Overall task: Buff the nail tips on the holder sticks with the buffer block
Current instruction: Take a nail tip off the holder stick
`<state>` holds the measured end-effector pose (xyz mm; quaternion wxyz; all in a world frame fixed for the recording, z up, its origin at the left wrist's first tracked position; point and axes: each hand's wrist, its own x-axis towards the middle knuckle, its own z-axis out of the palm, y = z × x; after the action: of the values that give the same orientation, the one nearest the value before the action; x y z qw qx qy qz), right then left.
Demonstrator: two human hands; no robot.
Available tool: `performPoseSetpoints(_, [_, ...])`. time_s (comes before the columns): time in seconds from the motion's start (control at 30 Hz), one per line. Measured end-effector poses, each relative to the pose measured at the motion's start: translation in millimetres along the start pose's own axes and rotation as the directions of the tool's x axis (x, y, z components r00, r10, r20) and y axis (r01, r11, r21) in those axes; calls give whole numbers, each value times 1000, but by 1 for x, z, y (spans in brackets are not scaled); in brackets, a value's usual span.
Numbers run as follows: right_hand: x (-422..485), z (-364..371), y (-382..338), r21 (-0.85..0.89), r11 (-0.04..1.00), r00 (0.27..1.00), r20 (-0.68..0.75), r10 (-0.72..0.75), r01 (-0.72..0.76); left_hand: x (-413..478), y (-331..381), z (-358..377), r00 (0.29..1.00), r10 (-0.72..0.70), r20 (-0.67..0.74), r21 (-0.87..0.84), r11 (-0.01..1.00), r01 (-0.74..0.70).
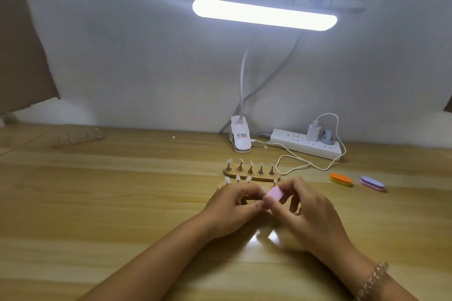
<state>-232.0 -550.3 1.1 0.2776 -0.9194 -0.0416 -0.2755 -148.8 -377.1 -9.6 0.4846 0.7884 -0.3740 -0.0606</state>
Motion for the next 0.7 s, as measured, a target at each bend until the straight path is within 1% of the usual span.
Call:
performPoseSetpoints(0.07, [1, -1, 3, -2, 1000, 1000, -4, 17, -17, 0, -1, 0, 1000, 6, 2, -15, 1000, -6])
performPoseSetpoints(0.17, [-4, 1, -1, -18, 998, 998, 18, -52, 53, 2, -4, -1, 1000, 6, 1, -20, 1000, -6])
performPoseSetpoints(0.2, [-3, 0, -2, 1, 999, 999, 22, -40, 40, 2, -5, -1, 1000, 9, -2, -27, 1000, -9])
performPoseSetpoints(0.3, [2, -2, 3, 95, 993, 998, -3, 69, -68, 1, -3, 0, 1000, 8, -6, -64, 998, -8])
performPoseSetpoints(0.33, [3, -3, 3, 99, 993, 998, 2, 66, -66, 1, -3, 1, 1000, 10, -10, -57, 998, -10])
performPoseSetpoints(0.43, [-3, -1, -3, 83, 996, 998, 53, -21, 16, 1, -5, 2, 1000, 7, -4, -41, 999, -7])
performPoseSetpoints(0.47, [-3, -1, -4, 84, 996, 998, 58, -13, 8, 2, -5, 2, 1000, 5, -10, -40, 999, -6])
performPoseSetpoints(0.53, [2, -3, 0, 109, 991, 997, 5, 78, -78, 1, -4, 3, 1000, 10, -25, -48, 999, -11])
performPoseSetpoints(0.6, [5, -5, 7, 192, 970, 983, -83, 165, -146, 0, -1, 4, 1000, 8, -29, -87, 996, -10])
performPoseSetpoints(0.63, [5, -6, 7, 215, 967, 981, -102, 163, -139, 0, 0, 4, 1000, 7, -28, -95, 995, -10])
performPoseSetpoints(0.7, [0, -4, -1, 178, 983, 997, -57, 61, -50, -1, 0, 4, 1000, 17, -20, -70, 997, -18])
